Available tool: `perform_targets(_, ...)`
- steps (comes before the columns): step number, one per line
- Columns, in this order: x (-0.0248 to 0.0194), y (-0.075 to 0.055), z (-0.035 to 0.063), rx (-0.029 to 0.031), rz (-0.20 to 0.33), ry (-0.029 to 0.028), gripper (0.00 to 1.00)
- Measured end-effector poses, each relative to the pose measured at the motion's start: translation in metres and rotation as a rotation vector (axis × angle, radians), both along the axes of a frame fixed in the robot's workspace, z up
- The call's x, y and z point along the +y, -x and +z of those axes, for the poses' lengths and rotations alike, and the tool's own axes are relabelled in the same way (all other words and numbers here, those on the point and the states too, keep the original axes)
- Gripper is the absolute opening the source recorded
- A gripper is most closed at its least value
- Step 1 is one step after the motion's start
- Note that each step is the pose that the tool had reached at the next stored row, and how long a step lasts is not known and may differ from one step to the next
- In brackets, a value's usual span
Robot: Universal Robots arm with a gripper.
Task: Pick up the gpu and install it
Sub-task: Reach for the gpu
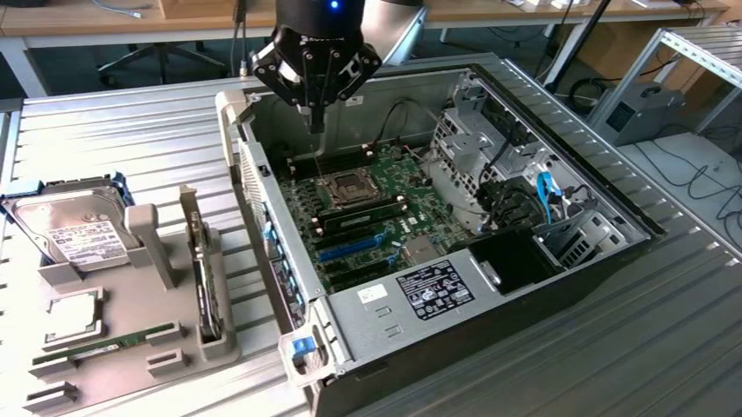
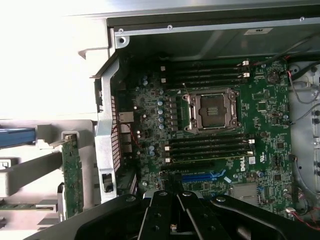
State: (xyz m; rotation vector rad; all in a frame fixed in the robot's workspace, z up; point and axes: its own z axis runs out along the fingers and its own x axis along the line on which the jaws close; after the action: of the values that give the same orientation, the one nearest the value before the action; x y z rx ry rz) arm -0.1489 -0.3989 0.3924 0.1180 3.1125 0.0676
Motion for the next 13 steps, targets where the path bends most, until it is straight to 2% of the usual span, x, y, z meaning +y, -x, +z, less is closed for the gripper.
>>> perform_targets(13,0.0000,0.0044,-0.0003,0.0000,0.000,0.0000,0.11)
